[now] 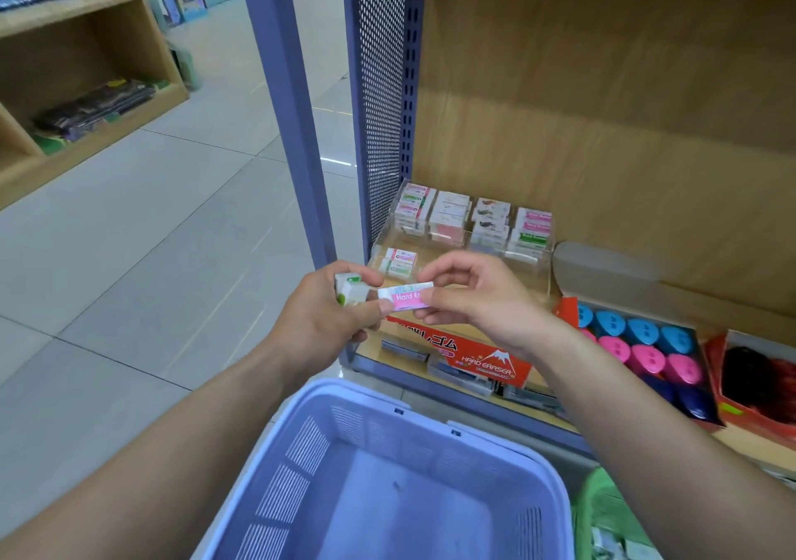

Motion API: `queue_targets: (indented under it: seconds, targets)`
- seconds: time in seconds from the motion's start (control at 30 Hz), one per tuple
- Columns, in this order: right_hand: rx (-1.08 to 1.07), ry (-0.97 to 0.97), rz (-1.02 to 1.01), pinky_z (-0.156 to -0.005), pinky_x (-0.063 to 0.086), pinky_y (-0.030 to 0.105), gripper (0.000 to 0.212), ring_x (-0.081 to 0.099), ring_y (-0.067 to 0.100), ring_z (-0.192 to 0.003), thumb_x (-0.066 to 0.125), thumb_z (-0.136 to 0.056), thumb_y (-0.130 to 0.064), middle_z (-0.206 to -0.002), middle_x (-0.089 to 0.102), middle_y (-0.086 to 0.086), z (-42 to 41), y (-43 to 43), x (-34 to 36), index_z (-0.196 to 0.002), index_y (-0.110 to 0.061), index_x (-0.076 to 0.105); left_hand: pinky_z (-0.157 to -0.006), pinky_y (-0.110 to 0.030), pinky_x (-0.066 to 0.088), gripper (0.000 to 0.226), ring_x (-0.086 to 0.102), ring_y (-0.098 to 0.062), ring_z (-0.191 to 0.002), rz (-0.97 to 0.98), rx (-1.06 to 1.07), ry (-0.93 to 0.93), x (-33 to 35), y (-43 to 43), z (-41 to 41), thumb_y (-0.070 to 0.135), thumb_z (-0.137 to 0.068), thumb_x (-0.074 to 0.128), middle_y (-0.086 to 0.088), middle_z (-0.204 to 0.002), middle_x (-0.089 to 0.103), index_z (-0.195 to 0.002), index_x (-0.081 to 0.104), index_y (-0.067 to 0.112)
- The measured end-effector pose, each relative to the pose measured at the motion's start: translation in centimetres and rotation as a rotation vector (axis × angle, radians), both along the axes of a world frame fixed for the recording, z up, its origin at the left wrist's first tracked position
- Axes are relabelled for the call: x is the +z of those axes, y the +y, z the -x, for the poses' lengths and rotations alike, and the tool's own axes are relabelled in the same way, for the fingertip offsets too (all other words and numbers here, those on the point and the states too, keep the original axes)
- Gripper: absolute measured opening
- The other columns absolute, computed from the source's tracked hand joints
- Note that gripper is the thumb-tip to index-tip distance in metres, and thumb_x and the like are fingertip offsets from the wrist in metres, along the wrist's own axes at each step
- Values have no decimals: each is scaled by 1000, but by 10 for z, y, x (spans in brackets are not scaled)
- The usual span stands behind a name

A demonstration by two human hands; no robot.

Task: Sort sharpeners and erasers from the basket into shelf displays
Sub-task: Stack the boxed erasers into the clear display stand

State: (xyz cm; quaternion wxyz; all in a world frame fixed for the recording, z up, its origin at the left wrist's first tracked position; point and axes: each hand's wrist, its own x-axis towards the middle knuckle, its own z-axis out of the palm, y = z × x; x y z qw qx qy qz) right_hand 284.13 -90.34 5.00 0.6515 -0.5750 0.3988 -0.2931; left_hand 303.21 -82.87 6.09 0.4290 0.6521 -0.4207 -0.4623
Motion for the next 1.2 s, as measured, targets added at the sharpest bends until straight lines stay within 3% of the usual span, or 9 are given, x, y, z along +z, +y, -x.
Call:
queue_targets:
  seconds: [0.13,0.27,0.43,0.53,0.67,0.83,0.97,1.1,1.2]
  targets:
    - [-41,40,-10,-75,64,34,15,75,33,-83,69,-88,7,-98,71,22,8,-9,-8,-99,-2,66,-57,-22,52,27,59,-16,-68,-52,-8,-44,-7,0,-6,10,-84,79,-5,-85,69,-107,66,16]
    - [-204,116,-4,-72,63,29,19,76,28,-81,69,-88,8,-101,71,25,20,-28,-24,-104,0,63,-64,-25,56,31,58,-15,-70,-116,-10,-50,-13,0,-12,0,-90,69,-3,-84,63,-116,62,17]
    - [-400,288,88,-73,63,31,22,76,21,-78,67,-90,5,-98,73,15,31,-69,-50,-101,-14,66,-79,-36,60,22,61,-18,-71,-158,-63,-68,-21,-3,-16,2,-94,65,-15,-88,67,-115,62,6]
    - [-395,456,227,-60,57,31,17,70,16,-66,69,-91,-3,-87,73,8,25,-95,-63,-95,-20,68,-85,-50,58,17,63,-23,-72,-147,-74,-42,-22,-5,-17,5,-94,67,-28,-94,69,-109,64,-3]
    - [-355,609,366,-65,57,33,8,68,16,-65,76,-85,-16,-77,72,0,9,-126,-82,-87,-21,69,-73,-32,63,22,73,-27,-86,-158,-55,-35,-25,-7,-17,10,-92,70,-15,-95,75,-113,63,8]
    - [-288,695,452,-64,47,22,8,63,5,-74,74,-84,-18,-74,68,-11,-4,-145,-99,-82,-24,70,-66,-28,61,24,73,-20,-83,-183,-76,-73,-28,-11,-13,18,-91,72,-9,-97,74,-112,61,17]
    - [-199,810,494,-77,56,31,9,66,9,-84,68,-86,-21,-87,72,-12,-17,-155,-108,-79,-27,68,-61,-21,58,21,73,-19,-79,-168,-65,-53,-28,-14,-7,13,-92,70,-12,-96,74,-111,62,13]
    - [-47,1061,627,-73,58,35,11,64,16,-80,59,-93,-24,-90,71,-4,-19,-164,-107,-88,-27,69,-59,-18,56,17,74,-19,-79,-167,-39,-20,-29,-15,-7,8,-94,66,-13,-95,74,-111,62,12]
    - [57,1080,605,-78,58,38,15,65,16,-83,58,-96,-26,-95,73,-4,-15,-158,-105,-93,-25,73,-59,-19,56,17,74,-22,-80,-161,-11,-5,-28,-16,-8,6,-93,68,-15,-93,75,-109,63,9]
